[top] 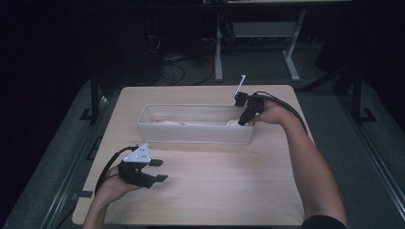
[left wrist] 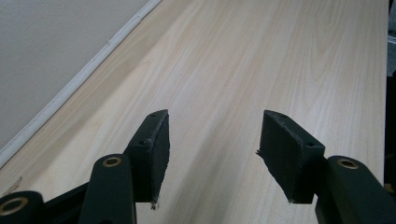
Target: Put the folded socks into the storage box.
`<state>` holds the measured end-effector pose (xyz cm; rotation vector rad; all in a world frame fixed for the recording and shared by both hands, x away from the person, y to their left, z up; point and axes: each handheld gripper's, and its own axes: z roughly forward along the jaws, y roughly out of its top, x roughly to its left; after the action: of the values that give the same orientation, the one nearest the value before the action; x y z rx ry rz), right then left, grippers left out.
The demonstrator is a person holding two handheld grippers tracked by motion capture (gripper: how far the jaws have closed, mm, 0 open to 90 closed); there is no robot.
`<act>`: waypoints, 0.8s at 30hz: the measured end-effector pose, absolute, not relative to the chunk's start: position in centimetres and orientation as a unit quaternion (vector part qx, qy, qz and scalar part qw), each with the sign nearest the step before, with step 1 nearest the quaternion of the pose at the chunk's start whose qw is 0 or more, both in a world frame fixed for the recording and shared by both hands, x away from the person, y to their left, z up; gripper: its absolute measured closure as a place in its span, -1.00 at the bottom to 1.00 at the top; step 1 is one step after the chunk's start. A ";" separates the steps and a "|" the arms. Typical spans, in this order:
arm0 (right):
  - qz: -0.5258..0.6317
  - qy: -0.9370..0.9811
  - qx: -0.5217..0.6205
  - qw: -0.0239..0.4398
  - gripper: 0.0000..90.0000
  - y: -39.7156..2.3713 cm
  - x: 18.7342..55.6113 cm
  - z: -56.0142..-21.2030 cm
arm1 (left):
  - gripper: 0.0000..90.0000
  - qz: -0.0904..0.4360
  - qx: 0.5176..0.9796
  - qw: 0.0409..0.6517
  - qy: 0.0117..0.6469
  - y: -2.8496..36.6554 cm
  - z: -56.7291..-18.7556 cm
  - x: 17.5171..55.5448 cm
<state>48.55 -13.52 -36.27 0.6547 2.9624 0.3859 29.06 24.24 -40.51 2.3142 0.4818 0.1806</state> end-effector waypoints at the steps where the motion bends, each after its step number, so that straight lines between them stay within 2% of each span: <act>1: 0.130 0.967 0.215 0.042 0.57 -13.7 48.5 -36.1 | -0.05 0.071 0.904 0.376 0.189 24.2 -40.5 29.1; 24: 0.154 0.960 0.225 0.061 0.50 -15.3 47.2 -34.3 | -0.13 0.075 0.904 0.373 0.193 24.5 -40.6 29.3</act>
<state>47.17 -15.29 -34.32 0.6808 2.9045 0.4672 29.34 24.46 -40.65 2.3164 0.4944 0.1914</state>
